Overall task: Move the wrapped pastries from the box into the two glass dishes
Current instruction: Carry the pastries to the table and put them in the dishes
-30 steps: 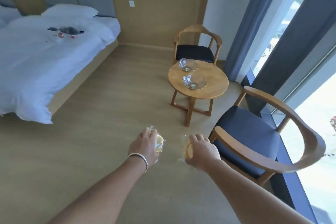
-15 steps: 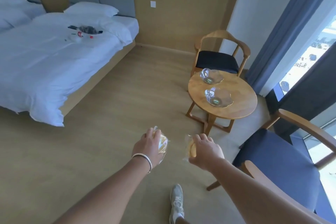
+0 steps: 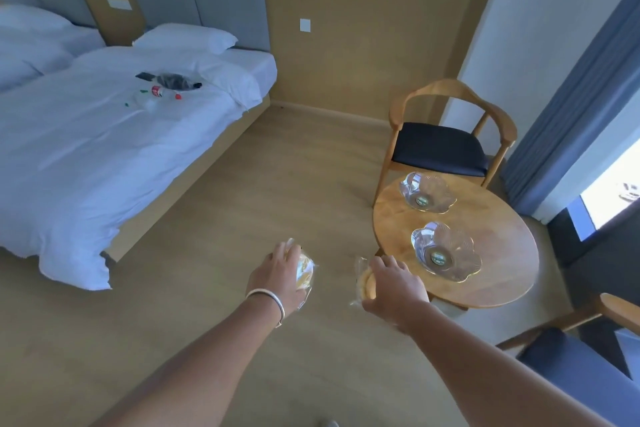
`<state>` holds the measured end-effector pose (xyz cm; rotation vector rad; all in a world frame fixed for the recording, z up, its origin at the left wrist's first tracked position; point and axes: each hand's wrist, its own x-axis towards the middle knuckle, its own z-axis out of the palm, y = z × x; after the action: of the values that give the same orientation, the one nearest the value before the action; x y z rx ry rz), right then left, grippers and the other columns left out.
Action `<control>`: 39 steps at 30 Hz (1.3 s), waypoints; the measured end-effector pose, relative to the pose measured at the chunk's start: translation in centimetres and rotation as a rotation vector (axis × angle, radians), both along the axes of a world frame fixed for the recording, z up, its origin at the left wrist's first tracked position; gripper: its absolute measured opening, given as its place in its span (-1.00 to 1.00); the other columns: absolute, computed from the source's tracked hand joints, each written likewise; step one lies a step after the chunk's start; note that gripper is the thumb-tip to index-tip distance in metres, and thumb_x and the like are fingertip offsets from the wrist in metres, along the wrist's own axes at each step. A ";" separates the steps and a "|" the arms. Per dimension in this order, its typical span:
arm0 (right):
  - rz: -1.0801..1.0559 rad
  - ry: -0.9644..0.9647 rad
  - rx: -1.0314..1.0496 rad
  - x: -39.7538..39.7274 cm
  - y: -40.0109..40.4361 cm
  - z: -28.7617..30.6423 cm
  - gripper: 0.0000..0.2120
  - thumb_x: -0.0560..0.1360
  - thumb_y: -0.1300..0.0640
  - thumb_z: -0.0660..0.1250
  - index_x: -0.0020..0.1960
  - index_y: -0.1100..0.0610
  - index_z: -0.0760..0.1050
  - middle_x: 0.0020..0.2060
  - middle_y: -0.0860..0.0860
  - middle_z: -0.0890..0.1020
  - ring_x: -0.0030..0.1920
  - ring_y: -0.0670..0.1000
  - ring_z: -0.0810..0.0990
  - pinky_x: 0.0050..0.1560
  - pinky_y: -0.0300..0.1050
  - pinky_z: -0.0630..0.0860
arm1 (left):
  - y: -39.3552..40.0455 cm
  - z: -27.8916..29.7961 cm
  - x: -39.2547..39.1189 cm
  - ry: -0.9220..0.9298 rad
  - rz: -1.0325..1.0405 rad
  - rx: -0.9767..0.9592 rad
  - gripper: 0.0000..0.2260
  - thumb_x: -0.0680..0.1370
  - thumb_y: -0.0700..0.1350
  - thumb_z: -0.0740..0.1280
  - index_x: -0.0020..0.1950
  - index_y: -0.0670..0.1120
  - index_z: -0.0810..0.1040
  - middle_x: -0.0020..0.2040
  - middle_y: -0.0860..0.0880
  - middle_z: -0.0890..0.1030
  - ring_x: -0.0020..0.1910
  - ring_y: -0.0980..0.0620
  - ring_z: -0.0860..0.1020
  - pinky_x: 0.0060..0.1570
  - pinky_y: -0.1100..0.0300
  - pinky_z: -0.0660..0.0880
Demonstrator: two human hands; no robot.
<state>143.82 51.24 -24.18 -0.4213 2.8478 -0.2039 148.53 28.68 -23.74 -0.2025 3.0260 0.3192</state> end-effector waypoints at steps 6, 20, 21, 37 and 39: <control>-0.015 -0.013 0.004 -7.8 -0.9 0.2 -0.36 0.35 -0.16 0.43 0.32 0.00 0.27 0.22 -0.02 0.41 0.24 0.06 0.41 0.16 0.00 0.48 | -0.6 0.3 -8.4 -0.010 -0.024 -0.003 -0.36 0.42 0.05 0.42 0.40 0.02 0.18 0.47 0.02 0.17 0.31 -0.06 0.37 0.10 0.07 0.46; -0.100 -0.031 0.051 -29.6 -7.9 -1.2 -0.35 0.35 -0.17 0.41 0.34 -0.02 0.26 0.21 -0.03 0.41 0.25 0.04 0.40 0.09 -0.03 0.48 | -8.4 -2.0 -32.1 -0.023 -0.088 0.030 -0.31 0.40 0.03 0.42 0.43 0.02 0.15 0.47 0.01 0.17 0.29 -0.05 0.38 0.12 0.08 0.46; -0.107 -0.039 0.051 -31.2 -8.7 -1.1 -0.35 0.35 -0.17 0.41 0.33 -0.02 0.26 0.21 -0.03 0.41 0.25 0.04 0.40 0.09 -0.03 0.48 | -9.3 -1.9 -33.9 -0.026 -0.091 0.031 -0.31 0.40 0.03 0.42 0.43 0.01 0.15 0.47 0.01 0.16 0.29 -0.05 0.38 0.11 0.07 0.47; -0.200 -0.083 0.049 -49.7 -14.5 -2.7 -0.34 0.34 -0.27 0.40 0.31 -0.02 0.27 0.18 -0.05 0.43 0.21 0.03 0.42 0.09 -0.03 0.48 | -15.1 -2.8 -54.3 -0.055 -0.173 0.037 -0.33 0.39 0.03 0.43 0.39 0.01 0.17 0.47 0.01 0.17 0.27 -0.08 0.39 0.07 0.10 0.45; -0.212 -0.089 0.041 -52.1 -14.4 -3.0 -0.37 0.35 -0.24 0.41 0.29 -0.01 0.28 0.17 -0.05 0.43 0.20 0.03 0.42 0.08 -0.02 0.48 | -14.6 -3.1 -57.1 -0.057 -0.194 0.034 -0.34 0.39 0.04 0.42 0.39 0.00 0.17 0.46 0.00 0.17 0.27 -0.07 0.39 0.08 0.09 0.46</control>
<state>91.74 36.85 -27.19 -0.0981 2.8006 -0.1973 91.45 14.05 -26.80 0.0834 2.9504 0.3413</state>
